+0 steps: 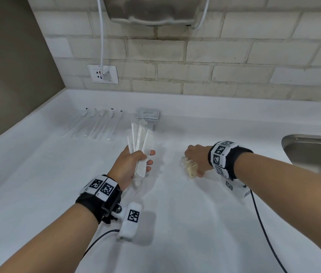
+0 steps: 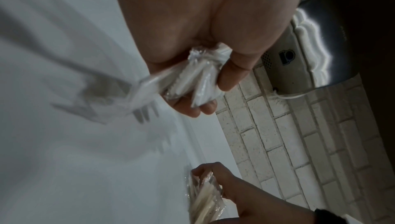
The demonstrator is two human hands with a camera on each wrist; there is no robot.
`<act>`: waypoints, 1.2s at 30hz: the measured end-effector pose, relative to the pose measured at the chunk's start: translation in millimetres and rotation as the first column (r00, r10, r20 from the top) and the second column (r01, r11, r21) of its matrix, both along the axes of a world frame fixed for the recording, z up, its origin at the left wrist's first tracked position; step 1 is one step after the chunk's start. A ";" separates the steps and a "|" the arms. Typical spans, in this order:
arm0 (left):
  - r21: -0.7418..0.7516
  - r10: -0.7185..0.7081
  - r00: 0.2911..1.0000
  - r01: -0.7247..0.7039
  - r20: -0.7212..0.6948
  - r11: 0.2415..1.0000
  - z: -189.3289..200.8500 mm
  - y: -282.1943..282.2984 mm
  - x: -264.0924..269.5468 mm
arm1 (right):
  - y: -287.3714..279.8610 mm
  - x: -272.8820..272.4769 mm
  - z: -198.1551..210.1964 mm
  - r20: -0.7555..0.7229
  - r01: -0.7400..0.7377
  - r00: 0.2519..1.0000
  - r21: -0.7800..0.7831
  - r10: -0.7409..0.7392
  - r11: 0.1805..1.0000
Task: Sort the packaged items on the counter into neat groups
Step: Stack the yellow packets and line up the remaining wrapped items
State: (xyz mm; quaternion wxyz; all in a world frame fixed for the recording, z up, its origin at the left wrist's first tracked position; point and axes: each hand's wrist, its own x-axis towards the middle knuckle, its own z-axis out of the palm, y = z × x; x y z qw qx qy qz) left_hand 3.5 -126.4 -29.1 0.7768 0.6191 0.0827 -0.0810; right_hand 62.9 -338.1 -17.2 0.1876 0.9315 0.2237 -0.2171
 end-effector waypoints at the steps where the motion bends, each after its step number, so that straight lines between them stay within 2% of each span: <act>1: 0.001 0.003 1.000 -0.003 0.000 1.000 0.2 -0.6 0.5 | -1.3 -0.4 -0.9 0.011 -0.015 1.000 0.024 0.015 1.000; 10: 0.039 -0.013 1.000 0.013 0.005 0.999 -0.2 -1.6 -5.6 | -3.3 -4.2 -8.3 -0.007 -0.002 1.000 0.073 0.002 0.997; 14: 0.056 -0.012 1.000 0.012 -0.011 0.998 -3.8 0.2 -6.6 | -0.7 -8.0 0.4 -0.066 0.033 0.998 0.261 -0.016 0.965; 18: 0.153 0.000 0.996 0.013 -0.090 0.988 -8.7 -1.7 -6.0 | 7.0 -20.0 0.7 -0.015 -0.015 1.000 0.415 0.023 0.910; 24: 0.345 -0.129 0.987 0.156 -0.100 0.925 -19.7 -11.6 -1.6 | 15.3 -34.7 -15.4 0.001 -0.077 0.996 0.467 0.086 0.881; 28: 0.379 -0.262 0.962 0.273 -0.082 0.884 -21.6 -16.4 -2.4 | 12.7 -35.3 -22.8 -0.036 -0.060 0.996 0.424 0.083 0.904; 30: 0.344 -0.232 0.969 0.246 -0.082 0.906 -21.6 -16.7 -2.3 | 13.8 -32.9 -20.2 -0.068 -0.042 0.995 0.430 0.078 0.902; 33: 0.312 -0.147 0.986 0.166 -0.084 0.935 -17.9 -14.3 -1.6 | 15.7 -27.1 -13.9 -0.138 0.060 0.990 0.456 0.004 0.888; 36: 0.303 -0.089 0.993 0.109 -0.078 0.947 -15.4 -9.8 0.1 | 18.9 -19.5 -6.1 -0.087 0.036 0.996 0.434 0.003 0.900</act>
